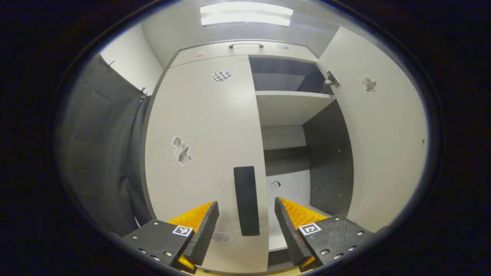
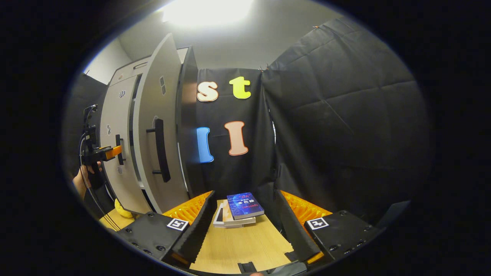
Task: Open the right door of the double-door shoe cabinet with the right hand, and open the left door with the left hand.
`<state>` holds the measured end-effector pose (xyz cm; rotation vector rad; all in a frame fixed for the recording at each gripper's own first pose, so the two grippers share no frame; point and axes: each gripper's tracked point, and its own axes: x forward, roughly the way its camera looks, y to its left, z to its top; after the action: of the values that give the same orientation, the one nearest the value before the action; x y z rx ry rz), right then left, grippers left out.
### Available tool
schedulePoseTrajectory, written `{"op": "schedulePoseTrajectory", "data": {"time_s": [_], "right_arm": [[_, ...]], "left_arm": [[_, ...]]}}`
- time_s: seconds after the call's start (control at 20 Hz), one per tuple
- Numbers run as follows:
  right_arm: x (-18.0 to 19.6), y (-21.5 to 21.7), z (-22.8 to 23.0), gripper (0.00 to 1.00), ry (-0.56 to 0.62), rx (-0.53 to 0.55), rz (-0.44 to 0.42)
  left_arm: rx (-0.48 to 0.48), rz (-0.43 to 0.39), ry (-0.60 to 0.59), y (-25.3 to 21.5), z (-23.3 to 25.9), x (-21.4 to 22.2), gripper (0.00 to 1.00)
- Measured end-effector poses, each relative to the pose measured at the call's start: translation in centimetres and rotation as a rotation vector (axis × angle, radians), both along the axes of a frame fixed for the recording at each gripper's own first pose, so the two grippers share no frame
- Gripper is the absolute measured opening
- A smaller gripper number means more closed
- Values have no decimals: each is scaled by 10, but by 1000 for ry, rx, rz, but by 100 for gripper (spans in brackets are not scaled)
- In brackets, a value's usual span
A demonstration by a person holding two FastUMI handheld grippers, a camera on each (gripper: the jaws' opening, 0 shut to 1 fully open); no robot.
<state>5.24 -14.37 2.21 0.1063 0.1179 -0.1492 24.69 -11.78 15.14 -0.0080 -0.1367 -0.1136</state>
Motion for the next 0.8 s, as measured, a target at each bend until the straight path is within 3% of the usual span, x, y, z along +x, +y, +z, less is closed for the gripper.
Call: {"op": "schedulePoseTrajectory", "data": {"time_s": [0.15,0.2,0.4,0.5,0.6,0.65,0.7,0.75,0.8], "right_arm": [[-2,-8,-5,92,10,-8,-17],[-2,-10,-5,96,12,-10,-19],[-2,-17,-7,96,17,-10,-24],[-1,-20,-10,92,21,-7,-24],[0,-21,-11,92,20,-1,-22],[0,-22,-11,92,15,2,-20],[1,-23,-10,96,11,3,-18],[3,-23,-11,92,11,3,-14],[4,-23,-12,96,11,3,-8]], "left_arm": [[-15,17,25,4,-6,17,85],[-24,17,39,4,-12,21,85],[-27,19,109,1,-25,40,84],[-42,-4,113,-4,-26,43,84],[-55,-1,109,-2,-25,41,66],[-70,-6,97,-2,-24,40,66],[-80,-3,99,-3,-26,43,53],[-79,-10,99,-4,-27,42,39],[-70,-3,100,-5,-26,40,39]]}}
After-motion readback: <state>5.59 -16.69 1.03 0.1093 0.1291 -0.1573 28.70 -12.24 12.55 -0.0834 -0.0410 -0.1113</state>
